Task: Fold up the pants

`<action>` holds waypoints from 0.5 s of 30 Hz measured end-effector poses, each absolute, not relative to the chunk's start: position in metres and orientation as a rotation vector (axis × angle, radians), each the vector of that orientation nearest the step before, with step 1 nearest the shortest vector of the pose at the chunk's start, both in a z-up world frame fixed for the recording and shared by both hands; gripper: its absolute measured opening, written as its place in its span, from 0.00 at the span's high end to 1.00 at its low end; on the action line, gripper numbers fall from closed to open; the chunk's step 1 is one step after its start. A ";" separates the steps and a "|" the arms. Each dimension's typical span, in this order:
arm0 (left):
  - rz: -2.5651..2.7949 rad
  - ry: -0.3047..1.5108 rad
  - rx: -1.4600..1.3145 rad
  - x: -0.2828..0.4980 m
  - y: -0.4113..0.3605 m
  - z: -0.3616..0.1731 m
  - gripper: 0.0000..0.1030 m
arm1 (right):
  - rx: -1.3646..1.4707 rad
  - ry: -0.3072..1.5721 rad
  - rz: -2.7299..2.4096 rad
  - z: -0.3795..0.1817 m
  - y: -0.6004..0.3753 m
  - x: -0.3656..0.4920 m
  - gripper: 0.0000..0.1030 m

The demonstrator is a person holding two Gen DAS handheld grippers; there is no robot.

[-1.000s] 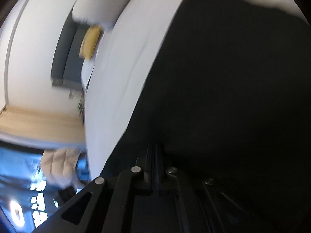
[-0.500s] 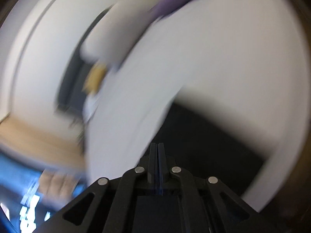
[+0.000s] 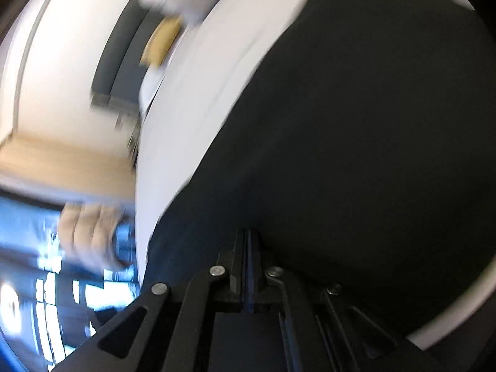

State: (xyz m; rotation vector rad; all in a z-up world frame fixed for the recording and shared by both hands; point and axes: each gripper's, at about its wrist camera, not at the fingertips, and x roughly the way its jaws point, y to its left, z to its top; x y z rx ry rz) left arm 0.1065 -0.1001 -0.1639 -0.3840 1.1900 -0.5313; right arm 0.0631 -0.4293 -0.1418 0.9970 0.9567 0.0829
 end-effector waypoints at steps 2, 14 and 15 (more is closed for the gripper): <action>-0.522 1.170 -0.446 0.098 -0.076 -0.161 0.96 | 1.009 0.890 -0.034 -0.138 -0.482 0.054 1.00; -0.407 1.040 -0.485 0.091 -0.034 -0.106 0.96 | 1.045 0.680 -0.256 -0.071 -0.542 -0.028 0.43; -0.443 1.053 -0.467 0.095 -0.053 -0.107 0.96 | 1.089 0.687 -0.245 -0.082 -0.535 -0.035 0.43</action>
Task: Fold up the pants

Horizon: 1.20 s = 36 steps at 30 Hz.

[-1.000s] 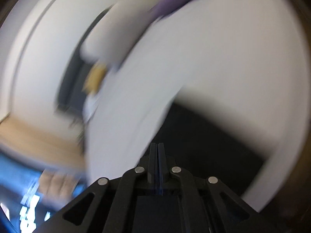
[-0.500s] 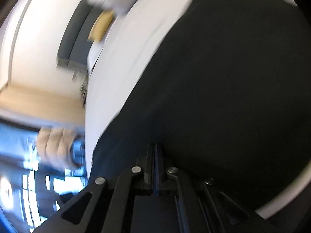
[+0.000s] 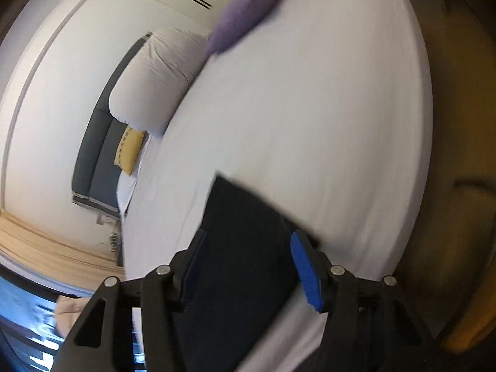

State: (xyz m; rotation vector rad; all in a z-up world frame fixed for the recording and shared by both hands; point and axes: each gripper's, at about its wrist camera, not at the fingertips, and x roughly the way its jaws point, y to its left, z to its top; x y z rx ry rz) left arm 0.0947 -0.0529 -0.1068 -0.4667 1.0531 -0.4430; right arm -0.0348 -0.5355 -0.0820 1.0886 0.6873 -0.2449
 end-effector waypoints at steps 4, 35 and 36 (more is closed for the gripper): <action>-0.522 1.087 -0.443 0.108 -0.105 -0.110 0.96 | 1.228 0.673 -0.274 -0.125 -0.556 -0.065 0.45; -0.527 1.224 -0.417 0.107 -0.145 -0.172 0.96 | 1.503 0.512 -0.050 -0.177 -0.591 -0.044 0.86; -0.526 1.225 -0.416 0.107 -0.143 -0.171 0.96 | 1.486 0.513 -0.050 -0.174 -0.590 -0.043 0.87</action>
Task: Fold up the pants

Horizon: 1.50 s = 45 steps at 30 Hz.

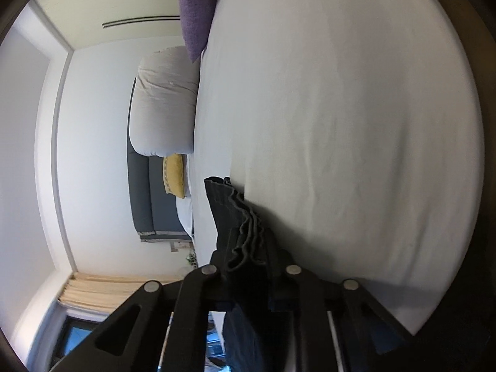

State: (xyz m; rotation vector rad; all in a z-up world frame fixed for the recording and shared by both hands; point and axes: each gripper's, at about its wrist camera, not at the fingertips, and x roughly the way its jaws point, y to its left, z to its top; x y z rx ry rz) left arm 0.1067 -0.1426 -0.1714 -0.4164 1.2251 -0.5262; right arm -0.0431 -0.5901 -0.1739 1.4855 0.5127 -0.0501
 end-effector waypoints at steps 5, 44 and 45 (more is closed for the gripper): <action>-0.527 1.226 -0.434 0.107 -0.142 -0.174 0.96 | 1.283 0.544 -0.090 -0.131 -0.571 -0.038 0.88; -0.817 1.416 -0.778 0.232 -0.287 -0.175 0.42 | -0.055 0.835 0.070 -0.046 -0.250 -0.006 0.88; -0.815 1.414 -0.760 0.229 -0.283 -0.173 0.61 | -0.061 0.834 0.072 -0.046 -0.249 -0.007 0.88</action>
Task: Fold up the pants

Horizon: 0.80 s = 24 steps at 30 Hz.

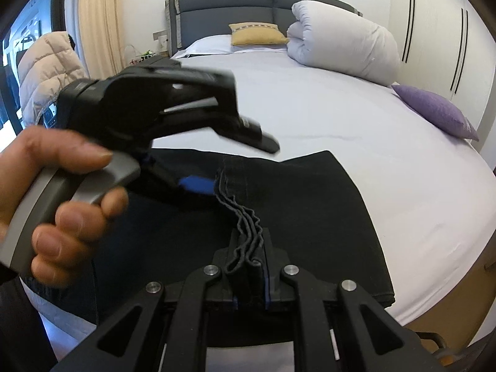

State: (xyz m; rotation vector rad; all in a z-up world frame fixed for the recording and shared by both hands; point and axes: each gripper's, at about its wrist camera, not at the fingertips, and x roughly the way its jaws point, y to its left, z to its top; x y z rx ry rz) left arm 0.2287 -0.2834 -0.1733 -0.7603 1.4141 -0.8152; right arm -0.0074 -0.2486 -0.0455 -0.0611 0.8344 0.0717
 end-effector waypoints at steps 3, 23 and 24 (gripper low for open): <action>-0.804 1.384 -0.707 0.227 -0.274 -0.168 0.91 | -0.080 0.829 0.082 -0.046 -0.242 -0.014 0.88; -0.713 1.311 -0.455 0.204 -0.166 -0.150 0.92 | -0.241 0.857 0.345 -0.058 -0.134 -0.029 0.88; -0.703 1.313 -0.446 0.202 -0.160 -0.153 0.92 | -0.251 0.866 0.362 -0.061 -0.126 -0.030 0.88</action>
